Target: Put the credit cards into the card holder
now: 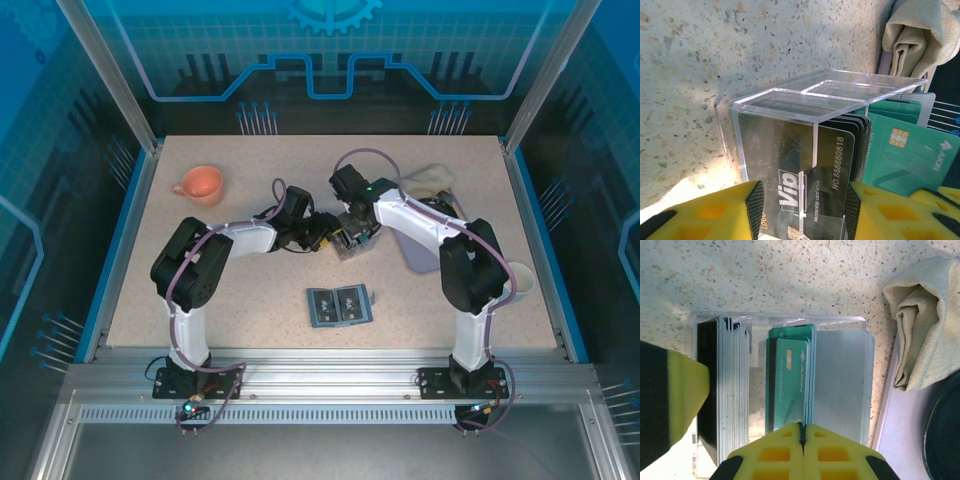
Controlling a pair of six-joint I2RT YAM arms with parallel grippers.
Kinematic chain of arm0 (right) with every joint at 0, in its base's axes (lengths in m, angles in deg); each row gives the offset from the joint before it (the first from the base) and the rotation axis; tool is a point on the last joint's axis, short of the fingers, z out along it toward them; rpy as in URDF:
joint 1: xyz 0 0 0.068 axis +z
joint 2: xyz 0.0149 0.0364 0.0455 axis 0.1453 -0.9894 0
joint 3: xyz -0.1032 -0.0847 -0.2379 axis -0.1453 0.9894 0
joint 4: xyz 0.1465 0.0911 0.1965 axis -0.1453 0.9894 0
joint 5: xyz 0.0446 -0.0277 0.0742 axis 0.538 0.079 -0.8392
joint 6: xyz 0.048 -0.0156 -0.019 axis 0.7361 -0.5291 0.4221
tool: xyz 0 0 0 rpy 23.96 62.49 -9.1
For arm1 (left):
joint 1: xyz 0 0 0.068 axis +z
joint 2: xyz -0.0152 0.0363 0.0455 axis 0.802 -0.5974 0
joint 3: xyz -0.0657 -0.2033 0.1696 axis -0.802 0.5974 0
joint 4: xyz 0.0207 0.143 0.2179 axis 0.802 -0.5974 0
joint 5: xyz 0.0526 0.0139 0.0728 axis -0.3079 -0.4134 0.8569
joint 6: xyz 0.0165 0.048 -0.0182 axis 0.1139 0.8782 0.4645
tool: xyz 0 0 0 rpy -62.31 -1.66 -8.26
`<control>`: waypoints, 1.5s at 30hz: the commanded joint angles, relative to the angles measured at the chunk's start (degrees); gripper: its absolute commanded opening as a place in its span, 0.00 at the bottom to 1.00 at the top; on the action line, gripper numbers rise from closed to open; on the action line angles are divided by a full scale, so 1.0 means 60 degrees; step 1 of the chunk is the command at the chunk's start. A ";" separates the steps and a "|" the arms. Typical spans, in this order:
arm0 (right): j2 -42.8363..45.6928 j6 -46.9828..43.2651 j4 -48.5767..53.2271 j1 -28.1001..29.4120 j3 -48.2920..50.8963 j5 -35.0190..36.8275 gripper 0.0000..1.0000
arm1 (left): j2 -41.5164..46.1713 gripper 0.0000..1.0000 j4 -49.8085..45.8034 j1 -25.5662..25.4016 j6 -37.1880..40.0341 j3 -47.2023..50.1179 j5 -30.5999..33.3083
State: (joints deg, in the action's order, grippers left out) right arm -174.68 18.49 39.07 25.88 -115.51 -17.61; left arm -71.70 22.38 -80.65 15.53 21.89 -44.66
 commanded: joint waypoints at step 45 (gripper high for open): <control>0.3827 0.5570 -0.3865 -0.4139 0.2792 -1.1474 0.00 | 0.2060 0.09 0.4684 0.0044 -0.1767 0.0253 -0.3027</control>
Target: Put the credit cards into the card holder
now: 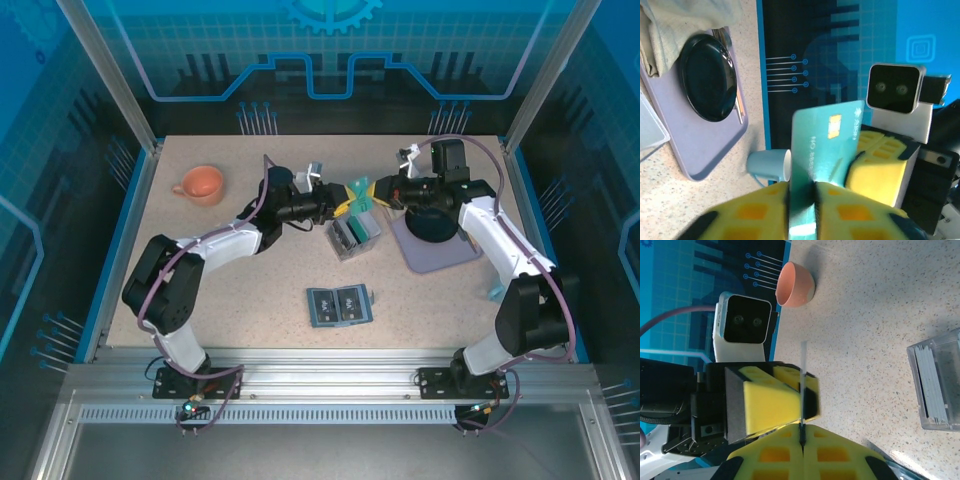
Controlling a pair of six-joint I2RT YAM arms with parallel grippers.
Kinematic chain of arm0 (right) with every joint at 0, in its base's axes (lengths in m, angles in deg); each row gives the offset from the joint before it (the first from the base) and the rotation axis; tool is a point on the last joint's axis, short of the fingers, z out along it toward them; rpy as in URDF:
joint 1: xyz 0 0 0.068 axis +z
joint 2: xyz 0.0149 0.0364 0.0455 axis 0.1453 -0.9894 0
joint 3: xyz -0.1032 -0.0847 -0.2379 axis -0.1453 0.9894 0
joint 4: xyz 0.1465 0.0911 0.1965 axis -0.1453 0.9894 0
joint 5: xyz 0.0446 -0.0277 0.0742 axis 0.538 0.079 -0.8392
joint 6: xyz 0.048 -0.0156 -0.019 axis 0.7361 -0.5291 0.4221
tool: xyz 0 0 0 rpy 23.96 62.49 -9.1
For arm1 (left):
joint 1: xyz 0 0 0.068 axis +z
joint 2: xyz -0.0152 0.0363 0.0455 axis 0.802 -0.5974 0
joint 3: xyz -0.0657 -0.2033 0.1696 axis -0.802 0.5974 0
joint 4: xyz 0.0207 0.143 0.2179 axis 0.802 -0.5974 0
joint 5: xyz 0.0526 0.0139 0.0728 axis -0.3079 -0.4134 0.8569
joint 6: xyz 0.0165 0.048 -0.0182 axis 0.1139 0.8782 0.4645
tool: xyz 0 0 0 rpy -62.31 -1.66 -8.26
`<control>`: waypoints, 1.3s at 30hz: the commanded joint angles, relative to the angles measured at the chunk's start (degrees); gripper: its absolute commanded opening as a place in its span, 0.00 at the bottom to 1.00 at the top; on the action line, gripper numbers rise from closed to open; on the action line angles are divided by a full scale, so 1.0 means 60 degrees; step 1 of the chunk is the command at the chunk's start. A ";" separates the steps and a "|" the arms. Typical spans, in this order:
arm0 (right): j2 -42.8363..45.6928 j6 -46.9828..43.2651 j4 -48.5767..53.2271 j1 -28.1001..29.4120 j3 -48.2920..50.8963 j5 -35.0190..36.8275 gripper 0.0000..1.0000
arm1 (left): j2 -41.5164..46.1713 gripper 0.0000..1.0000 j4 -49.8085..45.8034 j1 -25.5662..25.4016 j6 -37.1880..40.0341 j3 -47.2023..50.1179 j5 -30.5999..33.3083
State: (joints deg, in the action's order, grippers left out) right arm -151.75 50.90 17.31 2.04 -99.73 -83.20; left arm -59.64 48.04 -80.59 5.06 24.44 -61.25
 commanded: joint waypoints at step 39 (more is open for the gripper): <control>0.1553 -0.1660 0.1838 0.3548 0.4163 0.5177 0.00 | 0.3742 0.69 -0.8913 -0.1627 0.2880 0.3075 0.4046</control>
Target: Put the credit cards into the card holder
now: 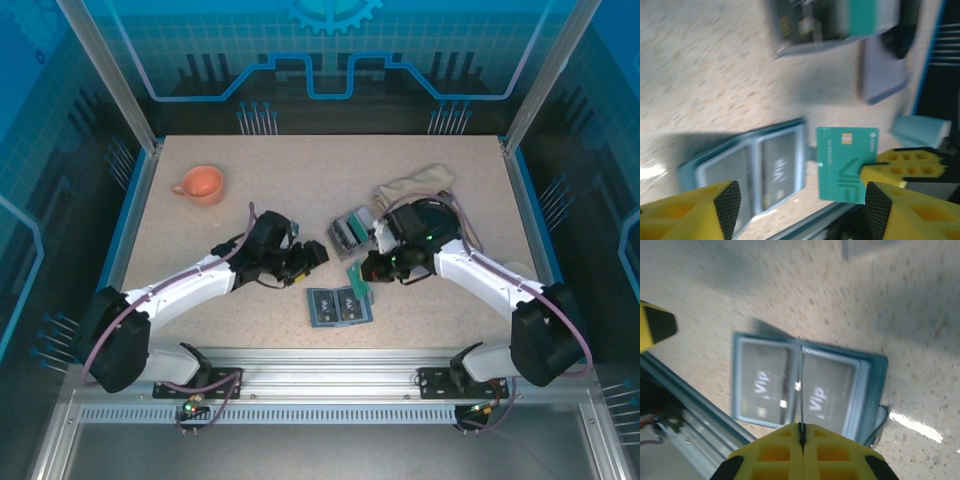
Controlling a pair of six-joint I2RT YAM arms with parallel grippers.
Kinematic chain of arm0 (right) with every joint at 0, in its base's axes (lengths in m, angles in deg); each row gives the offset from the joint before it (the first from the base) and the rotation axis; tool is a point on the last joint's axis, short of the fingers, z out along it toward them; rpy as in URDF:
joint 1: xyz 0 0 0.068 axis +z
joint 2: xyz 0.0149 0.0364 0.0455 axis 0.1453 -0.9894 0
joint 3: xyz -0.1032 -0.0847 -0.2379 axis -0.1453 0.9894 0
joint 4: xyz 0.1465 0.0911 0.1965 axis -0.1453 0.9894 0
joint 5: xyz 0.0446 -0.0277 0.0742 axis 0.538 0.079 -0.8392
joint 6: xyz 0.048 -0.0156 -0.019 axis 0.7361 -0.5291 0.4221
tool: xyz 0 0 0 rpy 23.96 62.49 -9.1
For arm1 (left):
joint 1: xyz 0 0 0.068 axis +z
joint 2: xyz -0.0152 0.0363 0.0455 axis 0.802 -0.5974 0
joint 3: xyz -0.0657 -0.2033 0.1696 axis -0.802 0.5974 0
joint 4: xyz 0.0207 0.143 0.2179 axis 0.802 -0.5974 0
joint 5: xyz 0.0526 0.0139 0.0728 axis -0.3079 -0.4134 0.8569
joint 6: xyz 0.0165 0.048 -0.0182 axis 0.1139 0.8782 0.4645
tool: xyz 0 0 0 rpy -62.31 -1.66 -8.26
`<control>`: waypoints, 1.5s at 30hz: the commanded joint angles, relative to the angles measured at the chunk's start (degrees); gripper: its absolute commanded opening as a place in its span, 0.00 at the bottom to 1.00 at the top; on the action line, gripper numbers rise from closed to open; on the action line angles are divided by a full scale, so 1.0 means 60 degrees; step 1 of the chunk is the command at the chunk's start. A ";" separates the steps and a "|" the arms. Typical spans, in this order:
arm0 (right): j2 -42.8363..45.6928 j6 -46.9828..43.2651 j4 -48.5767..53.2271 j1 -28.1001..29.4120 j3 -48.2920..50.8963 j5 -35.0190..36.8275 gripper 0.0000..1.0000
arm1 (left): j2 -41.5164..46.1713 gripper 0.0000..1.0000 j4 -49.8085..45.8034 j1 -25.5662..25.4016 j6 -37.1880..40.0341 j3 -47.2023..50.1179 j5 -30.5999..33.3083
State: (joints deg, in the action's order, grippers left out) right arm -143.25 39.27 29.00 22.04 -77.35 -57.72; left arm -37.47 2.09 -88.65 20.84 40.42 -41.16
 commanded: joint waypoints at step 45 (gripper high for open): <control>-0.0190 0.0313 -0.0456 0.0080 0.1290 0.0138 0.00 | -0.1435 0.14 0.0473 -0.0848 -0.0223 0.1370 0.0303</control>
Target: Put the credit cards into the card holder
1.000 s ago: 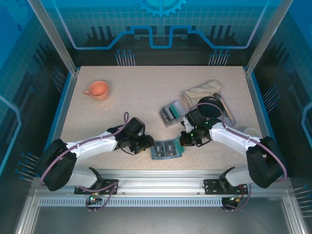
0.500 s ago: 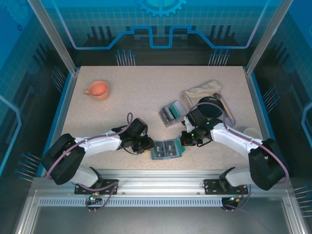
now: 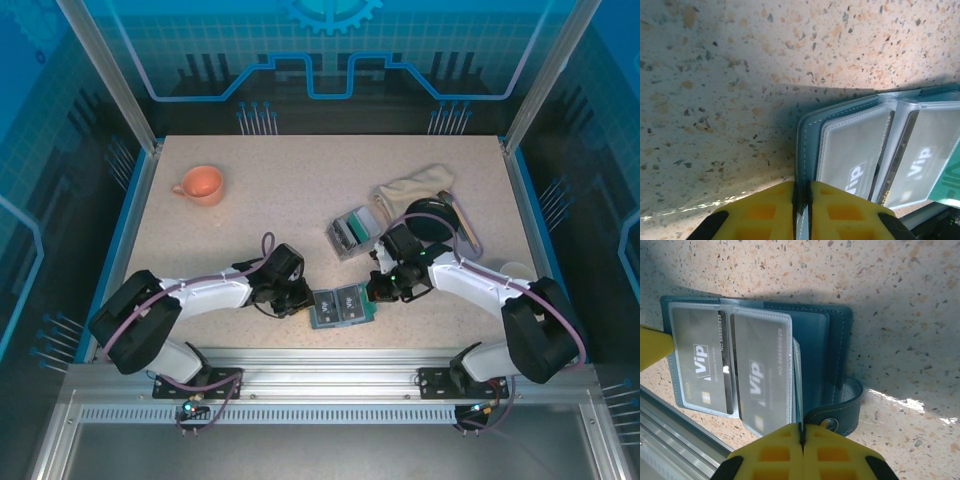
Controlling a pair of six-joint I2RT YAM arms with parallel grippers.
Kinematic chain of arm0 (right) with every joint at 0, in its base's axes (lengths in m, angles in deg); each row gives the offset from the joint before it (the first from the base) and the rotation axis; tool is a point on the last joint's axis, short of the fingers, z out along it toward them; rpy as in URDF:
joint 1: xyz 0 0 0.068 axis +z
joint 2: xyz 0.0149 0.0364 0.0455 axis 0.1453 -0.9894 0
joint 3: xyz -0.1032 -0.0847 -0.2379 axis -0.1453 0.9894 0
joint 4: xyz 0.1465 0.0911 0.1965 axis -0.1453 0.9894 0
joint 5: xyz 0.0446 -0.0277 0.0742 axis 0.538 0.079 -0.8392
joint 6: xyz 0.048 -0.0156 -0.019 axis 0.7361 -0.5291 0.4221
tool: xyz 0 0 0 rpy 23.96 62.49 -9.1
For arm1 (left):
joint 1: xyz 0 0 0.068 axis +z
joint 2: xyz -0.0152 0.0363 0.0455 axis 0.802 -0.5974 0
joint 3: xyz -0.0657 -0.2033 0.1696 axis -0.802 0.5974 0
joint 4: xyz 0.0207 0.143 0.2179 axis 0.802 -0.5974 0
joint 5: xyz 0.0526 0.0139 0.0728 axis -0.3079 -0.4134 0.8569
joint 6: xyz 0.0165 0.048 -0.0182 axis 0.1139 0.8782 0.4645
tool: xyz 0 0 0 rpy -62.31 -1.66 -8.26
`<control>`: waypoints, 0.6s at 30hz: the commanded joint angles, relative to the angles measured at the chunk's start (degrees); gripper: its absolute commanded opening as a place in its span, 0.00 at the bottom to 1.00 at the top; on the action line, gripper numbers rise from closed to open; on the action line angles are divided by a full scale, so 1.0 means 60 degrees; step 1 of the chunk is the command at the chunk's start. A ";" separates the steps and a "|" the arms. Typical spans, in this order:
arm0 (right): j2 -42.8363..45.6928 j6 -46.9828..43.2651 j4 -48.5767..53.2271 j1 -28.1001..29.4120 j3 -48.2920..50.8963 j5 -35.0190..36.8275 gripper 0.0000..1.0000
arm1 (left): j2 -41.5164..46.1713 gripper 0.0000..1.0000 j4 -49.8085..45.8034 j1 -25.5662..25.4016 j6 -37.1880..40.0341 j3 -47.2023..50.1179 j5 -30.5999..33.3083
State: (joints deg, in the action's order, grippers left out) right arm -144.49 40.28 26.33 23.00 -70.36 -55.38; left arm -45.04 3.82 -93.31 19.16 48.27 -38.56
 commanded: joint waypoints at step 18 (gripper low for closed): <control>0.0599 -0.0032 0.0881 -0.0092 -0.0642 0.0127 0.02 | -0.0449 0.11 0.0362 -0.0087 0.0042 -0.0130 -0.0080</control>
State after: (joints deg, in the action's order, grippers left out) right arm -140.80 40.21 30.53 22.74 -73.00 -53.10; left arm -46.98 5.50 -93.35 19.18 48.27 -38.56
